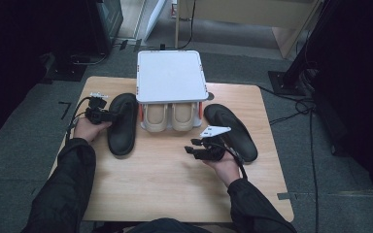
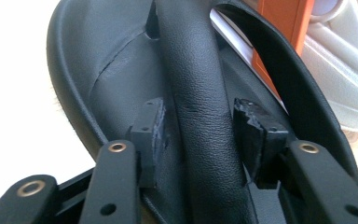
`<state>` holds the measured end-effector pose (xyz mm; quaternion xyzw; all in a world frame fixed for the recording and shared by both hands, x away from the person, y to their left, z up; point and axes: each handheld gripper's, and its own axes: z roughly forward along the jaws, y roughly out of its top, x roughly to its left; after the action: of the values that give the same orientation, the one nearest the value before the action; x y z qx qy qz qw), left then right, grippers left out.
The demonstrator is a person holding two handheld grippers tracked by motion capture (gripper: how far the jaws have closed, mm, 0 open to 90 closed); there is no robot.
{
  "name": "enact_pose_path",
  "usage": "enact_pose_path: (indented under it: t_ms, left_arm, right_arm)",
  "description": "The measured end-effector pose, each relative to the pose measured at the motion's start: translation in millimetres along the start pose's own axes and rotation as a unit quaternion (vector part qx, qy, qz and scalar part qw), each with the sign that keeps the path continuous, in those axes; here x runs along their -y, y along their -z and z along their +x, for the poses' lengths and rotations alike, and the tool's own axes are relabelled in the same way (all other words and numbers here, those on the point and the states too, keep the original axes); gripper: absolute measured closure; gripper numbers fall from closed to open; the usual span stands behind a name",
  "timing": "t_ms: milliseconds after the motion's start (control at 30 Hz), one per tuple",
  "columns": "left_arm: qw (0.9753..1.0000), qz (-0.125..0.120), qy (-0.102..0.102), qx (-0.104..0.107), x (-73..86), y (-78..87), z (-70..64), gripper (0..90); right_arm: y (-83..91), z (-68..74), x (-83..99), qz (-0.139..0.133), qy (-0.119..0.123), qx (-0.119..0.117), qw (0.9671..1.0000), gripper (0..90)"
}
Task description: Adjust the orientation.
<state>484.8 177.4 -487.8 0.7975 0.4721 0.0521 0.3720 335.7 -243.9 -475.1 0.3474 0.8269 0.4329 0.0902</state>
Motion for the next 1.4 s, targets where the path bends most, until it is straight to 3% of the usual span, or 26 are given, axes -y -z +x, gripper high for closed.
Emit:
enact_pose_path:
  t_ms: [100, 400, 1000, 1133, 1300, 1400]
  left_arm:
    - [0.9999, 0.001, 0.004, 0.01, 0.3, 0.1, 0.3, 60.3]
    - [0.9999, 0.003, 0.011, 0.004, -1.8, 3.7, -1.1, 67.5]
    - [0.9991, -0.003, 0.041, -0.003, -3.7, 15.6, 0.5, 67.9]
    - [0.9988, -0.009, 0.048, -0.005, -4.7, 21.4, 1.6, 67.9]
    - [0.9971, -0.019, 0.074, 0.004, -6.5, 31.2, 3.7, 68.0]
    - [0.9971, -0.024, 0.073, 0.0, -10.0, 39.9, 1.3, 67.9]
  right_arm:
    - [-0.5, -0.1, -0.1, 0.001, 0.002, 0.0, 1.0, 55.4]
    - [0.5, -0.2, -0.5, -0.002, 0.004, 0.0, 1.0, 55.4]
    - [-1.1, -0.2, -0.8, -0.003, 0.004, -0.001, 1.0, 55.4]
    - [-1.3, 0.6, -0.9, 0.0, 0.003, -0.002, 1.0, 55.4]
    - [-1.4, 0.1, -2.0, -0.005, 0.006, -0.002, 1.0, 55.5]
    - [-1.6, 0.4, -1.9, -0.002, 0.005, -0.003, 1.0, 55.4]
